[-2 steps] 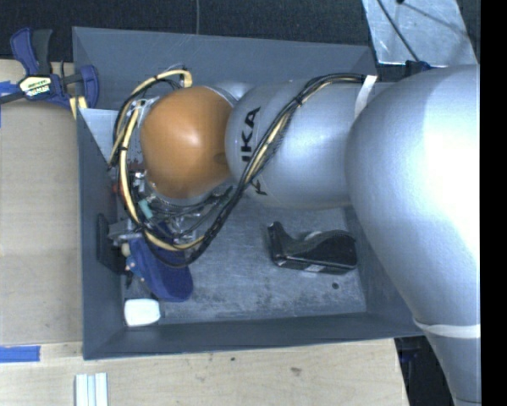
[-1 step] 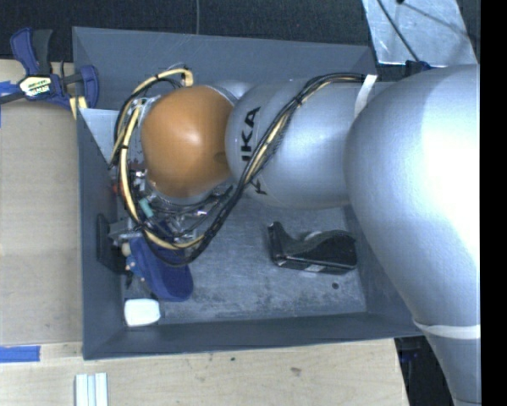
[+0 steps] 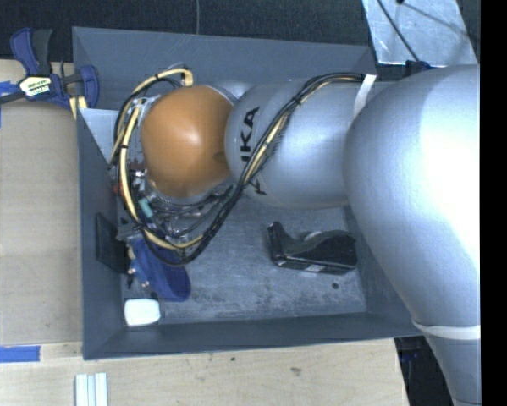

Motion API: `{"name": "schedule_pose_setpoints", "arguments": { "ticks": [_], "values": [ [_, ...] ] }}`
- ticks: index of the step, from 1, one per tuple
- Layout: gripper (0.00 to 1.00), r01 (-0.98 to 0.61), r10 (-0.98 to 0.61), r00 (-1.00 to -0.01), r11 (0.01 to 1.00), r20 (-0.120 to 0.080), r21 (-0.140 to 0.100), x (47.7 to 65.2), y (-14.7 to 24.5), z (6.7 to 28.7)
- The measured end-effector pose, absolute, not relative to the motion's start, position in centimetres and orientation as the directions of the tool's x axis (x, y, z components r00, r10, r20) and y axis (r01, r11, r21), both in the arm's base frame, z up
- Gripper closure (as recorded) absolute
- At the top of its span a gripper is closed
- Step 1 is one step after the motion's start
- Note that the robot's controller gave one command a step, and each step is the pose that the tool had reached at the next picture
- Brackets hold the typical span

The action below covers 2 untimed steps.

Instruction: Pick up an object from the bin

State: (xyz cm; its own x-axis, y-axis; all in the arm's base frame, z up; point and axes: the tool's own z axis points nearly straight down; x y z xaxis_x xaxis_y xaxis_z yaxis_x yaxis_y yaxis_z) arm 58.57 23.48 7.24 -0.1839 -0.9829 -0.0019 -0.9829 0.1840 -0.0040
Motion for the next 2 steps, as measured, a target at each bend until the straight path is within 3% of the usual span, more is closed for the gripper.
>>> {"name": "schedule_pose_setpoints", "arguments": {
  "ticks": [1,2],
  "values": [
    [1.00,-0.982,-0.982,-0.189,0.189,-0.004,-0.003,58.7,23.5,8.0],
    [1.00,-0.981,-0.981,-0.193,0.193,-0.006,-0.008,58.9,23.6,14.8]
  ]
}}
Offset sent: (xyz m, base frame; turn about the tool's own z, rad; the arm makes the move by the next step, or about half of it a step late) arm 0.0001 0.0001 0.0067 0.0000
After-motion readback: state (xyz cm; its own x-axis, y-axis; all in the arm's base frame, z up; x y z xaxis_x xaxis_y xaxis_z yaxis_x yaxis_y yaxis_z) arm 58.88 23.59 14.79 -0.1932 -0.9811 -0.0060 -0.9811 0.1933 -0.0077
